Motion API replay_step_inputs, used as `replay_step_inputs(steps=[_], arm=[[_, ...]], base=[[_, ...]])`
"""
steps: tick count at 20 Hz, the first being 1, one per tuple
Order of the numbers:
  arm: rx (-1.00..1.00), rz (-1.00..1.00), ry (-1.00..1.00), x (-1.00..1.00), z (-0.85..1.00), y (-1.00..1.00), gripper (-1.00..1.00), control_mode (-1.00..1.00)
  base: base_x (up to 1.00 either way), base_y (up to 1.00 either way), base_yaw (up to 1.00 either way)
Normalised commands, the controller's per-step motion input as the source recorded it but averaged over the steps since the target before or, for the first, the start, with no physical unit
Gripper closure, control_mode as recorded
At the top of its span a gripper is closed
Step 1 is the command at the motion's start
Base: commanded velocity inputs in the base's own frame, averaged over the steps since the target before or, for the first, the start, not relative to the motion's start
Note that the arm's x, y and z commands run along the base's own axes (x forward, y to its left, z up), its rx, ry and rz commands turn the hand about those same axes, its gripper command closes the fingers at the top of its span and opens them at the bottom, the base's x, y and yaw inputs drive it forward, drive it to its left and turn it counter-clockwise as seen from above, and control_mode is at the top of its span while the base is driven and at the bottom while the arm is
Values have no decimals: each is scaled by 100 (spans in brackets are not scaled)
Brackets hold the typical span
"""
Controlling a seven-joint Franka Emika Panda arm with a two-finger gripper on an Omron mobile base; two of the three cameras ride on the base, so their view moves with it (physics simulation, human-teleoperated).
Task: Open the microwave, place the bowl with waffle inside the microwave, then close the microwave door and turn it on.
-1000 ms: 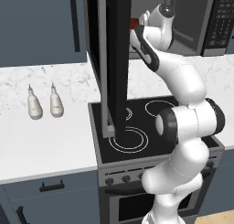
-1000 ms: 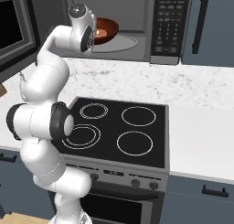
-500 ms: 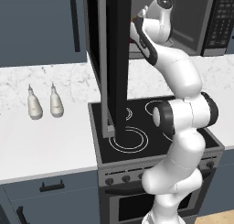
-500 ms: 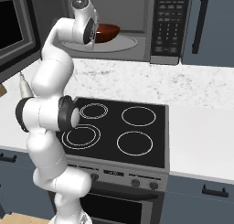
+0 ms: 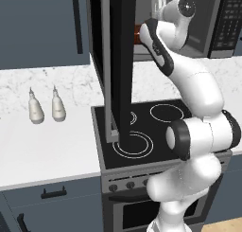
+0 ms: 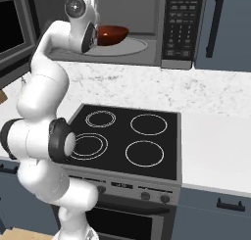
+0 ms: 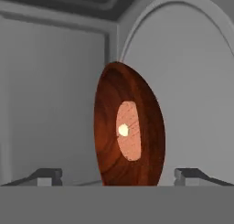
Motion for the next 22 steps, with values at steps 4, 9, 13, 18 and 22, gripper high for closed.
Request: replay_step_inputs(steps=[4,9,13,18,22], arm=[[2,0,-51,-100,0,-29,-100,-100],[5,-1,-32,-100,24,-38,-100,-100],[-2,-3,-8,-100,28,-37,-100,-100],[-17,-10,13,-100,10,-25,-100,-100],[-20,-11,34,-92,0,-7,-100,-100]], base=[[0,0,0],[0,0,0],[0,0,0],[0,0,0],[0,0,0]])
